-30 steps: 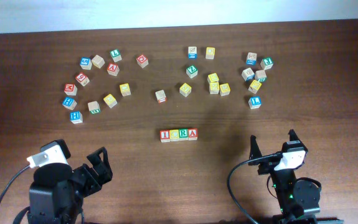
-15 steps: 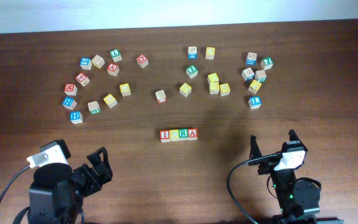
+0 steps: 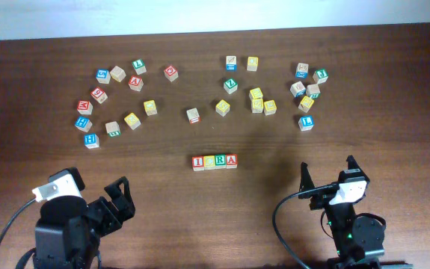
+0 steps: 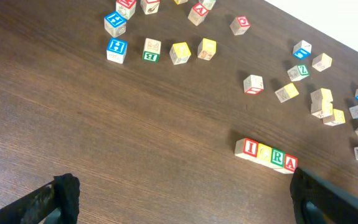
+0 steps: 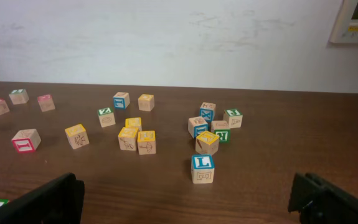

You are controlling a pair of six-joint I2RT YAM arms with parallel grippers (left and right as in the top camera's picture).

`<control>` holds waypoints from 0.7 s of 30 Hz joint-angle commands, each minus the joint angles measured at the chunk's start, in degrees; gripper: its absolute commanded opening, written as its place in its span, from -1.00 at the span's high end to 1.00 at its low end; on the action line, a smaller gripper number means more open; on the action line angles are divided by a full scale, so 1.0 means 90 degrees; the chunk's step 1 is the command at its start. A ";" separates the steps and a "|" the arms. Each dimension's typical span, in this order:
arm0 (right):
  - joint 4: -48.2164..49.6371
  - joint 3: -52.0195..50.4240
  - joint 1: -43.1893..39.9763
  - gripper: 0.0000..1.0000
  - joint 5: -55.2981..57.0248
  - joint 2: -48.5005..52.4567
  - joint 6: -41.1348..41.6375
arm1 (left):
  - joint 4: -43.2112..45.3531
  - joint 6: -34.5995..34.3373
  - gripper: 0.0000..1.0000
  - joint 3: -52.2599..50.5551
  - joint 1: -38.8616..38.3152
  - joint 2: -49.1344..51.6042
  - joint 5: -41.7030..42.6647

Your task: Spell out ICRA

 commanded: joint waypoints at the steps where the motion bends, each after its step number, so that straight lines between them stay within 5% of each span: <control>1: -0.0044 -0.0032 0.0041 -0.97 0.0053 -0.0068 -0.0019 | -0.0032 -0.0058 -0.98 -0.0024 0.0022 -0.0032 -0.0070; 13: -0.0044 -0.0032 0.0041 -0.97 0.0053 -0.0068 -0.0019 | -0.0889 -0.0029 -0.98 -0.0027 0.0022 -0.0051 0.0304; 18: -0.0044 -0.0032 0.0041 -0.97 0.0053 -0.0068 -0.0019 | 0.1200 0.2684 -0.98 -0.0355 0.0022 -0.0214 0.1304; 21: -0.0044 -0.0032 0.0041 -0.97 0.0053 -0.0068 -0.0019 | 0.2480 0.3478 -0.98 -0.1248 0.0024 -0.0437 0.1841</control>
